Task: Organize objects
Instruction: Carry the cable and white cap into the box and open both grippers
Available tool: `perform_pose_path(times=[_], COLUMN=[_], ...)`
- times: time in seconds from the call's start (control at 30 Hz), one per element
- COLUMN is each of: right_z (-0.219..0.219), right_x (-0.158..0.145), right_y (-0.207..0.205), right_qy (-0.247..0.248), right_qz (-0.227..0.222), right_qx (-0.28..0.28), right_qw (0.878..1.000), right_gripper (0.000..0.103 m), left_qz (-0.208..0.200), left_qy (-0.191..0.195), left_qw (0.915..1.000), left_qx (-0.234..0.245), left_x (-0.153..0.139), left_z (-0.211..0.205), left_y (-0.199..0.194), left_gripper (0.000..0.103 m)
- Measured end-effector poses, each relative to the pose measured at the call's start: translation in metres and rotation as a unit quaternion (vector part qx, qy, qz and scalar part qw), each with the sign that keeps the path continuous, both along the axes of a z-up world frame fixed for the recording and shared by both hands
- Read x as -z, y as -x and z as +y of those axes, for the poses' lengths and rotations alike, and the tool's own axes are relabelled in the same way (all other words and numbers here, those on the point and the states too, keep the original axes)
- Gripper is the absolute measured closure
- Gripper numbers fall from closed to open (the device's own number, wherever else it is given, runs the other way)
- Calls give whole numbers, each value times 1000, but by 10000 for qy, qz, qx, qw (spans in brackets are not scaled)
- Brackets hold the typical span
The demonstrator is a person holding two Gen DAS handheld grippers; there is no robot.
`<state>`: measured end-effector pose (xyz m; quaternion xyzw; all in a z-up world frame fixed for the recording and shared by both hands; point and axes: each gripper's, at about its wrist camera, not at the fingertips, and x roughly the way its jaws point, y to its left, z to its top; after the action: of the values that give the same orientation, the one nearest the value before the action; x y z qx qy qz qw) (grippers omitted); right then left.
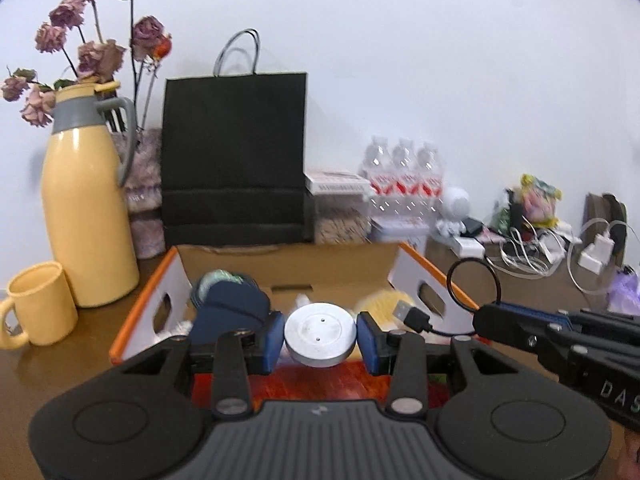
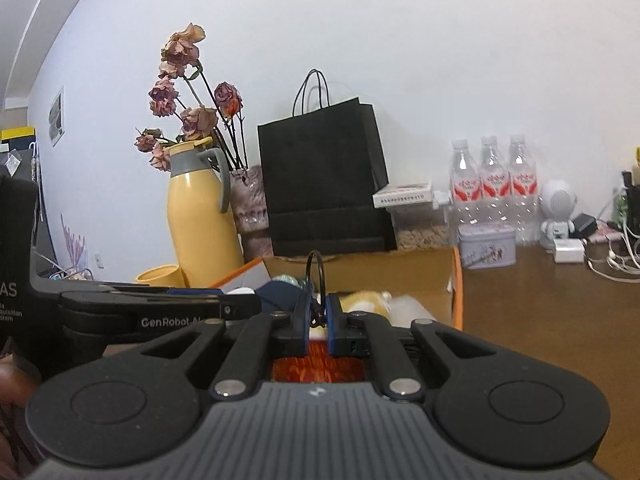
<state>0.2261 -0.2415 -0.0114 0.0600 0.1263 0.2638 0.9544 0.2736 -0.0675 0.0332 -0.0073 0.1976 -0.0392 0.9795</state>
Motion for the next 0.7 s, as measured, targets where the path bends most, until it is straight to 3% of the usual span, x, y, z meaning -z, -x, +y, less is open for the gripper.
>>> perform_pose_path(times=[0.3,0.7], right_z=[26,40], right_x=[-13,-11], right_y=[-41,-100], right_qy=[24,25], right_qz=[-245,-107], right_qx=[4,154], right_qw=[9997,9998], right_gripper=[95,95], left_qz=[-141,-134], left_qy=[192,3], left_qw=[9991,9988], left_qx=[-356,-472], left_x=[-12,-9], left_z=[27,42], left_y=[-35,-81], left_gripper=[65,65])
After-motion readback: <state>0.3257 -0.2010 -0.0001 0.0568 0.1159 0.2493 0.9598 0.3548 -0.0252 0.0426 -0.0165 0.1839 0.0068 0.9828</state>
